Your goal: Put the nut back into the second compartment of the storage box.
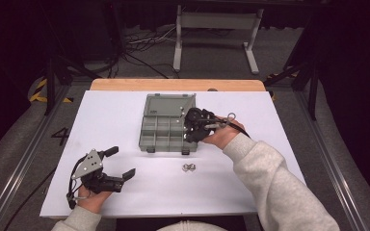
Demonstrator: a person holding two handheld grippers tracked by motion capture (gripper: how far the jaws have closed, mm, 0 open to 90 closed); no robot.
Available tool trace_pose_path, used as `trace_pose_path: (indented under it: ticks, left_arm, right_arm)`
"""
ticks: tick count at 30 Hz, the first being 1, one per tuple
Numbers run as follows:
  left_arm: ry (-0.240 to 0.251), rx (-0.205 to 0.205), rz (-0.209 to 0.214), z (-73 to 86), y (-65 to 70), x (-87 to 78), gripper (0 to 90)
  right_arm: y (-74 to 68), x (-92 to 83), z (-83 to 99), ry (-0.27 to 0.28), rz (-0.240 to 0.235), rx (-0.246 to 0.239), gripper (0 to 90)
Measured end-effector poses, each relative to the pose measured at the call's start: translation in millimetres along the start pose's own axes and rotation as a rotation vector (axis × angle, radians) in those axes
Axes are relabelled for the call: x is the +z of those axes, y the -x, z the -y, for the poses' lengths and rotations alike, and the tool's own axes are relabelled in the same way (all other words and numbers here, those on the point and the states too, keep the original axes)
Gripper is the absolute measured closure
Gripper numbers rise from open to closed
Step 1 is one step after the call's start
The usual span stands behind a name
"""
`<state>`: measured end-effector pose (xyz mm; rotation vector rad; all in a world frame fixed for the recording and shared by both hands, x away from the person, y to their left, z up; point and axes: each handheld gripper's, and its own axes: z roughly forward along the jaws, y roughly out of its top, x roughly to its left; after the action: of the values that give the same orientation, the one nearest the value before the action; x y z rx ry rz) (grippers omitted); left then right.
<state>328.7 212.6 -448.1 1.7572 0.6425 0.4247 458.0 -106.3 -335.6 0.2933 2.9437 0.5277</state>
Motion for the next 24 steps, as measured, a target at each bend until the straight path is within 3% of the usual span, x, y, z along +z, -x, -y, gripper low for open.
trace_pose_path:
  ticks: [14, 24]
  left_arm:
    - [0.001, 0.002, 0.012, -0.2, -0.9, 0.5, 2.2]
    - [0.003, 0.003, 0.009, 0.5, -0.8, -1.9, 2.2]
  right_arm:
    - [34.4, 14.8, -39.7, -0.001, 0.01, 0.023, 70.1]
    - [47.9, 31.0, -60.8, 0.026, 0.024, 0.027, 70.1]
